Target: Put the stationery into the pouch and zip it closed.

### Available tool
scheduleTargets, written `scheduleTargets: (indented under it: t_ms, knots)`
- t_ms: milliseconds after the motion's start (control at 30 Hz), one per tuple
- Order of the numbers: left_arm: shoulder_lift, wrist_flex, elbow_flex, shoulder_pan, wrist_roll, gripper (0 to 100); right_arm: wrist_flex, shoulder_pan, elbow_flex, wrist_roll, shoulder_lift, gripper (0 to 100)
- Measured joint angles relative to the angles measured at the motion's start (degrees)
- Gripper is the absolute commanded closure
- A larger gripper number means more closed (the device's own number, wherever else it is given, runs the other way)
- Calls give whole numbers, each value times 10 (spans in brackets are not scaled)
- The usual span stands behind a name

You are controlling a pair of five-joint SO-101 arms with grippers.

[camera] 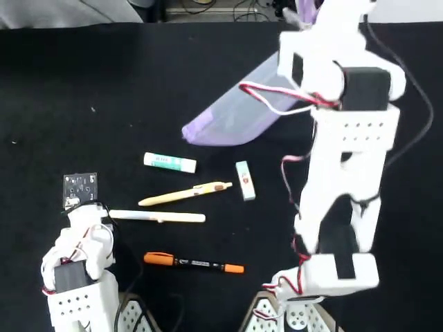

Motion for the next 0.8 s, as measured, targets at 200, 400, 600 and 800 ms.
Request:
scheduleTargets:
  t_ms: [200,400,600,800]
  knots:
    - [0,0,0,0,0,970,76,-48,8,47,-63,987]
    - [0,0,0,0,0,970,76,-72,131,54,-135,987]
    - [0,0,0,0,0,970,74,-116,288,55,-222,987]
    - [0,0,0,0,0,970,7,-142,471,55,-351,986]
